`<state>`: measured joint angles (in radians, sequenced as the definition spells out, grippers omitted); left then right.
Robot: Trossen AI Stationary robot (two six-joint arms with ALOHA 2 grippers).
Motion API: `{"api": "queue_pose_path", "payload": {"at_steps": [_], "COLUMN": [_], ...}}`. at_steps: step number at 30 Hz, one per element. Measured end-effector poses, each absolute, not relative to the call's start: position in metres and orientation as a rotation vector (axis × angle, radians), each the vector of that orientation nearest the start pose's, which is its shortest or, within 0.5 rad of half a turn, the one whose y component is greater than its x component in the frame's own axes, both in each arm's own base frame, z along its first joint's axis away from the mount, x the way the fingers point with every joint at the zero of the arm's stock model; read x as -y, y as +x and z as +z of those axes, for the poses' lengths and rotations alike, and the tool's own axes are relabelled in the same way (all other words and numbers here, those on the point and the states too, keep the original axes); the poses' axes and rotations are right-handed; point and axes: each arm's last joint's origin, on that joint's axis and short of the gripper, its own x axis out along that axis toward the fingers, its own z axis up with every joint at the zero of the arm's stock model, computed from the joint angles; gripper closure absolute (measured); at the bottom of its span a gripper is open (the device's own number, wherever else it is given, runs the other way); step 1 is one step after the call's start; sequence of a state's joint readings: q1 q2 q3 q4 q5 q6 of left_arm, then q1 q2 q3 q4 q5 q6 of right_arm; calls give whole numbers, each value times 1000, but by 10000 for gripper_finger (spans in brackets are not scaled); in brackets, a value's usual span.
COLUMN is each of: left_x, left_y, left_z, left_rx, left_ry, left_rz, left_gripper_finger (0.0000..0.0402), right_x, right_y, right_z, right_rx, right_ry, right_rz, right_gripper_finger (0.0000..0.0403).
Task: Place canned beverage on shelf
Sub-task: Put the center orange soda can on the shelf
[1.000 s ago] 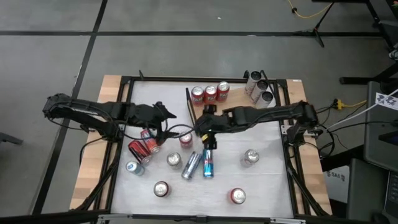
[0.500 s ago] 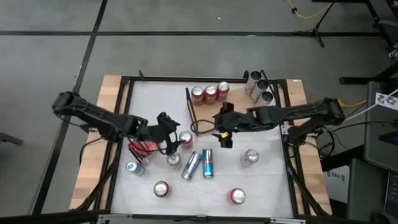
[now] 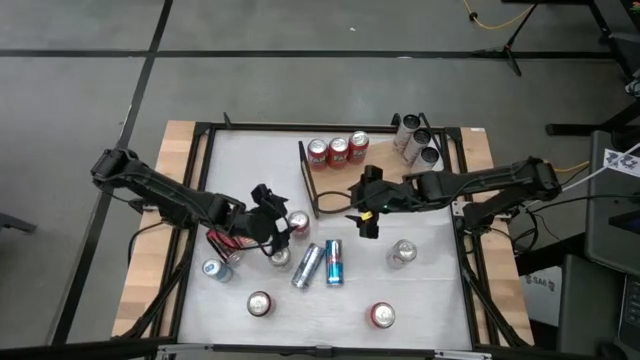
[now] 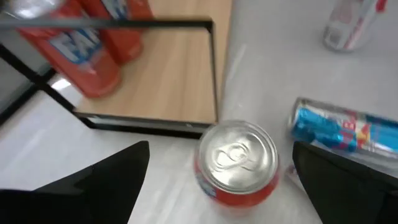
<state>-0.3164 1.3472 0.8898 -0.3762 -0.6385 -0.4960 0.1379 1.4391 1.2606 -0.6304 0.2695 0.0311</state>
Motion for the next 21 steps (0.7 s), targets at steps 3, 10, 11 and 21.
{"api": "queue_pose_path", "payload": {"at_steps": [3, 10, 11, 21], "left_x": [71, 72, 71, 56], "left_y": [269, 280, 281, 287], "left_z": [229, 208, 206, 200], "left_rx": [-666, -724, -731, -777], "left_ry": [-103, -91, -91, -212], "left_rz": [455, 465, 472, 453], "left_gripper_finger": [13, 13, 13, 13], "right_x": [-34, -34, -34, -34], "right_y": [301, 301, 301, 301], "right_z": [312, 312, 312, 312], "right_rx": [-789, -789, -789, -790], "right_ry": [-135, -135, -135, -135], "right_rz": [-136, -136, -136, -135], "right_gripper_finger": [62, 61, 61, 61]}}
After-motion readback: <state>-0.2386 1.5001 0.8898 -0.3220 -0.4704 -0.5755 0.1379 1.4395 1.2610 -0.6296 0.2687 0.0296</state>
